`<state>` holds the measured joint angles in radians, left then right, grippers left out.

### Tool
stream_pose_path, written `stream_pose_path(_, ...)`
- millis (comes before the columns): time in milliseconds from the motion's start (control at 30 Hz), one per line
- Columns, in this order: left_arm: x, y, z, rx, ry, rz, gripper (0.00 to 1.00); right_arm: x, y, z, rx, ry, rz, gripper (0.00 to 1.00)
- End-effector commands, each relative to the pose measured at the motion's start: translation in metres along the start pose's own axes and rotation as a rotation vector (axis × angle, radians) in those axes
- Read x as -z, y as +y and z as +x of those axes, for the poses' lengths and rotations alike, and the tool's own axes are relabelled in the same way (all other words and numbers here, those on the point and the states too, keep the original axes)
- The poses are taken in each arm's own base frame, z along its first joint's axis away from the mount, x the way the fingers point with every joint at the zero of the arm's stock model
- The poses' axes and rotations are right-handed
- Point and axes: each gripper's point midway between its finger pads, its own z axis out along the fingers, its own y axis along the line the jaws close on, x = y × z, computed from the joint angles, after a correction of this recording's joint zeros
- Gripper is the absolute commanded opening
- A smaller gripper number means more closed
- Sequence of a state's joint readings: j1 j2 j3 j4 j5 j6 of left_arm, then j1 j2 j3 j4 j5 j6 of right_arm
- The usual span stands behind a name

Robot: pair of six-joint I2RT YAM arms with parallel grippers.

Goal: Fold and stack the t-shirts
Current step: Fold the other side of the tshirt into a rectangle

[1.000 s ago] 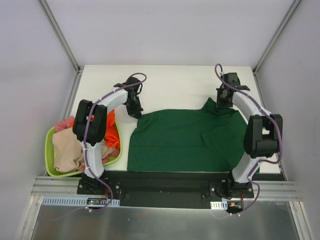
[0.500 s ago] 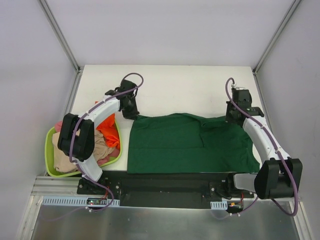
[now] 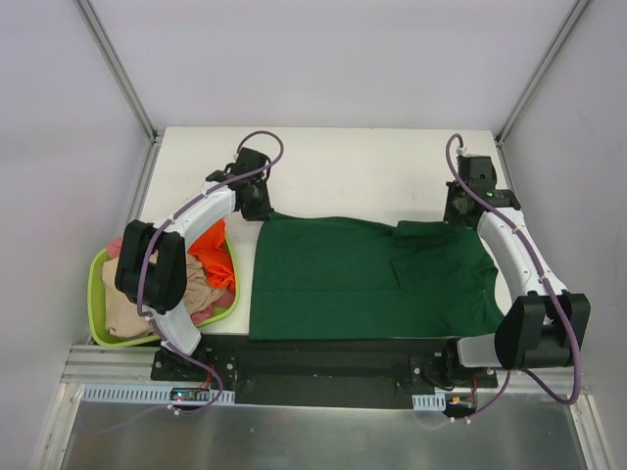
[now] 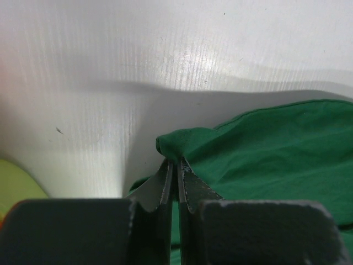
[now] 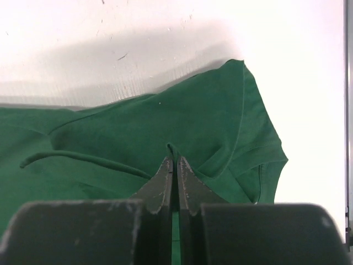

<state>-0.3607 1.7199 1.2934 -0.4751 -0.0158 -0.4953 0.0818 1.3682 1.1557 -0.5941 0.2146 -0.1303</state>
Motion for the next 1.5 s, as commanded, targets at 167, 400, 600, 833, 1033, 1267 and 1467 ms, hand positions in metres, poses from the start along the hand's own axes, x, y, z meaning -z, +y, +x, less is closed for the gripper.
stream_pose_path(167, 0.010, -0.001, 0.023, -0.009, -0.004, 0.066, 0.00, 0.025, -0.008, 0.028, -0.019, 0.056, -0.006, 0.01)
stream_pose_path(400, 0.026, 0.000, 0.045, -0.001, -0.048, 0.134, 0.00, 0.046, -0.029, 0.049, -0.042, 0.066, 0.048, 0.02)
stream_pose_path(600, 0.033, 0.000, 0.065, 0.002, -0.072, 0.167, 0.00, 0.057, -0.035, 0.062, -0.080, 0.073, 0.035, 0.03)
stream_pose_path(833, 0.039, 0.013, 0.082, 0.037, -0.089, 0.165, 0.00, 0.061, -0.052, 0.080, -0.109, 0.117, 0.086, 0.04)
stream_pose_path(1033, 0.041, 0.010, 0.097, 0.060, -0.072, 0.206, 0.00, 0.065, -0.051, 0.088, -0.117, 0.119, 0.075, 0.04)
stream_pose_path(1267, 0.040, 0.014, 0.111, 0.054, -0.055, 0.208, 0.00, 0.073, -0.063, 0.103, -0.142, 0.160, 0.145, 0.05)
stream_pose_path(1467, 0.041, 0.013, 0.121, 0.056, -0.040, 0.221, 0.00, 0.080, -0.068, 0.111, -0.171, 0.167, 0.180, 0.06)
